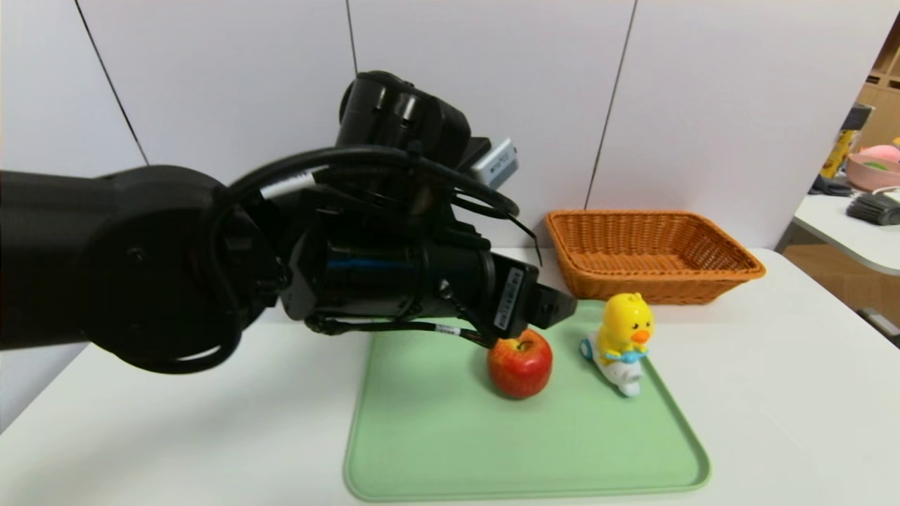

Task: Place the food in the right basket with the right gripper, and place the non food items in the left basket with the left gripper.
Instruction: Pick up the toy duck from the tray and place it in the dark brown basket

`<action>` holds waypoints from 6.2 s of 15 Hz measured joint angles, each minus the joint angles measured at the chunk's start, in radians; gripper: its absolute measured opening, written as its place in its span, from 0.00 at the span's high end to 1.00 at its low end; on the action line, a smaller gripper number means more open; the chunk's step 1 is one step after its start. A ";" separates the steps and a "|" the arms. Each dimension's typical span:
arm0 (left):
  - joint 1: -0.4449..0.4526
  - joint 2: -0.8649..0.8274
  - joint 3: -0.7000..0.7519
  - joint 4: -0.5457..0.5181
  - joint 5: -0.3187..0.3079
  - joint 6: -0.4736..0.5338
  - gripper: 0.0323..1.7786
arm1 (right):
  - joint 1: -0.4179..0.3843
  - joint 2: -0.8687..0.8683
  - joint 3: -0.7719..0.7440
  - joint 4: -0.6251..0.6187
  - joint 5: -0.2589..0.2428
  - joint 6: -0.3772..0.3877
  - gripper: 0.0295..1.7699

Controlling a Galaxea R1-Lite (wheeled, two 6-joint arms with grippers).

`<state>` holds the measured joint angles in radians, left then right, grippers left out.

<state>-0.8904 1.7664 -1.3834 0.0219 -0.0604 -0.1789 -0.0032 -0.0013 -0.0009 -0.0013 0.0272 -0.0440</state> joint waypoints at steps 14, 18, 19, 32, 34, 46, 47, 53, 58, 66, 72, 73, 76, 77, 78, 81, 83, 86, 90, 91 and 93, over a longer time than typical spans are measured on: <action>-0.145 0.225 0.258 -0.685 -0.010 -0.079 0.05 | 0.000 0.000 0.000 0.000 0.000 0.000 0.04; -0.150 0.292 0.209 -0.684 -0.006 -0.038 0.05 | 0.000 0.000 0.000 0.000 0.000 0.000 0.04; -0.152 0.306 0.198 -0.684 -0.004 -0.030 0.05 | 0.000 0.000 0.000 0.000 0.000 0.000 0.04; -0.159 0.437 0.051 -0.688 0.168 0.039 0.05 | 0.000 0.000 0.000 0.000 0.000 0.000 0.04; -0.159 0.460 0.019 -0.688 0.175 0.040 0.05 | 0.000 0.000 0.000 0.000 0.000 0.000 0.04; -0.152 0.566 -0.081 -0.690 0.217 0.021 0.05 | 0.000 0.000 0.000 0.000 0.000 0.000 0.04; -0.149 0.573 -0.089 -0.691 0.219 0.021 0.05 | 0.000 0.000 0.000 0.000 0.000 0.000 0.04; -0.139 0.602 -0.112 -0.741 0.254 0.015 0.05 | 0.000 0.000 0.000 0.000 0.000 0.000 0.04; -0.138 0.617 -0.133 -0.740 0.255 0.012 0.05 | 0.000 0.000 0.000 0.000 0.000 0.000 0.04; -0.137 0.641 -0.168 -0.740 0.254 0.011 0.05 | 0.000 0.000 0.000 0.000 0.000 0.000 0.04; -0.137 0.653 -0.180 -0.740 0.254 0.011 0.05 | 0.000 0.000 0.000 0.000 0.000 0.000 0.04; -0.137 0.654 -0.182 -0.740 0.254 0.011 0.05 | 0.000 0.000 0.000 0.000 0.000 0.000 0.04; -0.137 0.659 -0.186 -0.740 0.254 0.013 0.05 | 0.000 0.000 0.000 0.000 0.000 0.000 0.04; -0.137 0.659 -0.187 -0.740 0.254 0.013 0.16 | 0.000 0.000 0.000 0.000 0.000 0.000 0.04; -0.137 0.660 -0.188 -0.740 0.254 0.013 0.26 | 0.000 0.000 0.000 0.000 0.000 0.000 0.04; -0.137 0.661 -0.192 -0.740 0.254 0.013 0.48 | 0.000 0.000 0.000 0.000 0.000 0.000 0.04; -0.137 0.662 -0.197 -0.740 0.254 0.013 0.59 | 0.000 0.000 0.000 0.000 0.000 0.000 0.04; -0.138 0.663 -0.199 -0.740 0.254 0.013 0.81 | 0.000 0.000 0.000 0.000 0.000 0.000 0.04; -0.137 0.662 -0.199 -0.740 0.254 0.013 0.81 | 0.000 0.000 0.000 0.000 0.000 0.000 0.04; -0.137 0.661 -0.199 -0.739 0.254 0.014 0.81 | 0.000 0.000 0.000 0.000 0.000 0.000 0.04; -0.138 0.652 -0.194 -0.739 0.255 0.015 0.81 | 0.000 0.000 0.000 0.000 0.000 0.000 0.04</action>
<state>-1.0281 2.4187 -1.5770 -0.7168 0.1943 -0.1638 -0.0032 -0.0013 -0.0009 -0.0013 0.0272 -0.0436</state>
